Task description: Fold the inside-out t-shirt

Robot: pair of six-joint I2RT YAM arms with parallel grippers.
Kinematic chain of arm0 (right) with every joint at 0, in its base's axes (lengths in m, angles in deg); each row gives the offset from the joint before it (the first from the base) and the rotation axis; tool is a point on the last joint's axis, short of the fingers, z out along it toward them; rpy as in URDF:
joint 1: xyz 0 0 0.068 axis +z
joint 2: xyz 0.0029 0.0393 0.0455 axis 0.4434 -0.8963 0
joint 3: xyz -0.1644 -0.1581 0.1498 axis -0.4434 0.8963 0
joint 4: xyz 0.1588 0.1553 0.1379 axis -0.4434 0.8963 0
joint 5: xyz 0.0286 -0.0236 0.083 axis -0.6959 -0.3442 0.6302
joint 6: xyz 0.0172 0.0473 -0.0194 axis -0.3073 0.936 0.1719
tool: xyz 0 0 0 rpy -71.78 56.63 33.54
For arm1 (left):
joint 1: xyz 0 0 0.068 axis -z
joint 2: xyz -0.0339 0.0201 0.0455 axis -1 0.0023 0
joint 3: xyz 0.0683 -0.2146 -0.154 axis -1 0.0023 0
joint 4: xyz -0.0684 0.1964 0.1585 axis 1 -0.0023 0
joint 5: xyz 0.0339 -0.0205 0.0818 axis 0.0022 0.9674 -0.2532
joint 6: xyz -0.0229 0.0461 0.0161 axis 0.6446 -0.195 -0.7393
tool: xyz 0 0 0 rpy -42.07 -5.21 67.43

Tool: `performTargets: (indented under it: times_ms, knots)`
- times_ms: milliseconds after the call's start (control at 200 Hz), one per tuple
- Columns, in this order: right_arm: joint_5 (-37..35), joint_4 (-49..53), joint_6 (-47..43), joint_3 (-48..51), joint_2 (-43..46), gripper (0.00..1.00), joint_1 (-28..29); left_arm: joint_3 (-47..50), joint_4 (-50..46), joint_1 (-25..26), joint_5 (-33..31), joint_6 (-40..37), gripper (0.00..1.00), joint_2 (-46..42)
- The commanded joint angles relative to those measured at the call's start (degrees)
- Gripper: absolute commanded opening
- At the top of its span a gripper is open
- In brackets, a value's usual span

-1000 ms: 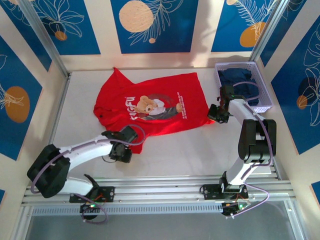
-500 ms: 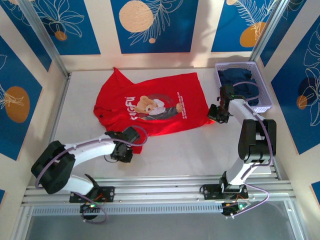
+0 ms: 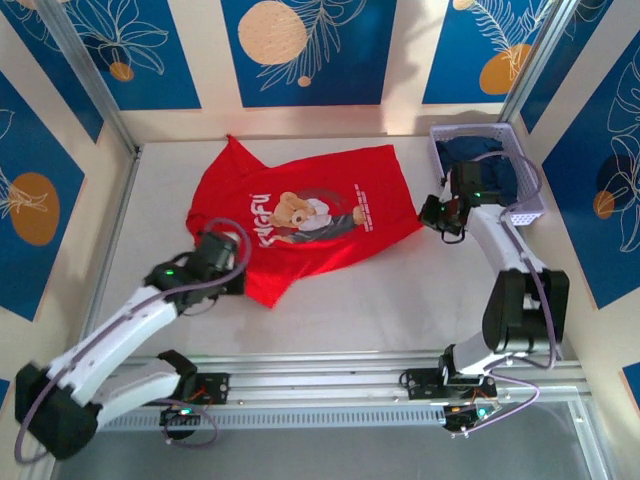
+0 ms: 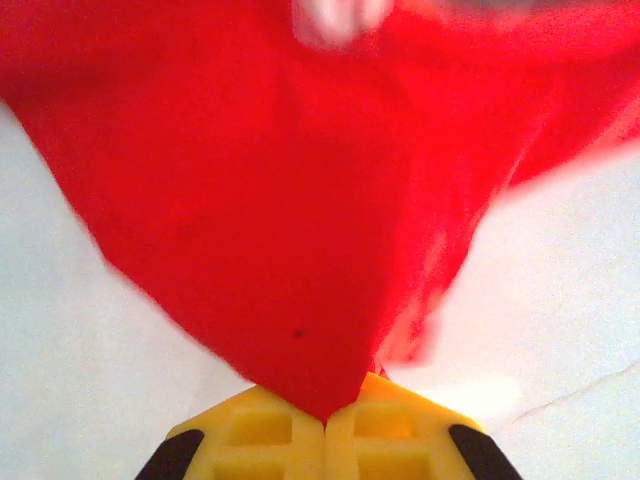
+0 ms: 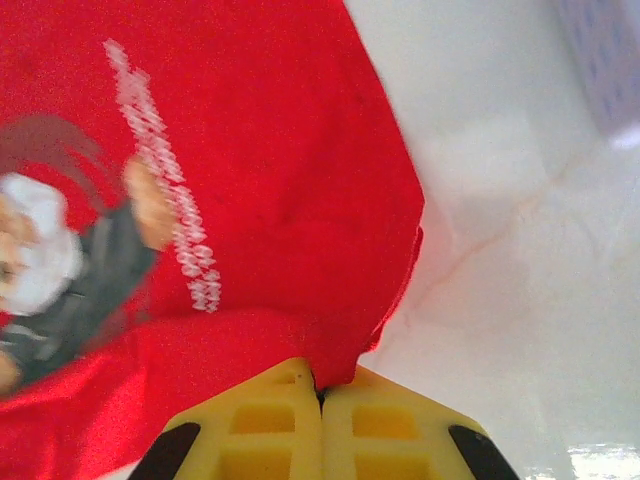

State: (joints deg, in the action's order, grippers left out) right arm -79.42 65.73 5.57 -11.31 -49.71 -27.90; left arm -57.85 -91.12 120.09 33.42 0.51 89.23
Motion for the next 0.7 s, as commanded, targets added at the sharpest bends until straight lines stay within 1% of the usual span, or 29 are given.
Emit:
performTargets:
  times_ms: [0,60,130,355,520,695]
  knots:
    - [3.8,-2.7,1.8,-2.7,0.8,0.00,-0.4,-5.7,2.7,-7.6,2.3,1.5,0.00,-2.2]
    - [4.2,-0.6,1.8,-6.2,-1.1,0.00,-0.1,-9.1,3.9,-10.9,3.0,1.9,0.00,-0.3]
    - [2.9,1.5,0.9,-9.8,-0.8,0.00,0.0,-14.8,4.2,-12.1,2.2,1.6,0.00,1.1]
    - [-1.5,2.7,-0.7,-18.0,14.1,0.00,0.0,-36.7,2.7,-12.0,-4.7,-6.6,0.00,-1.0]
    - [-3.5,3.8,-1.1,-25.6,24.1,0.00,0.4,-53.6,0.4,-12.1,-5.3,-12.0,0.00,-0.8]
    - [-4.2,6.9,-2.1,-36.2,29.7,0.00,1.1,-72.1,-4.8,-12.1,-4.8,-16.2,0.00,2.7]
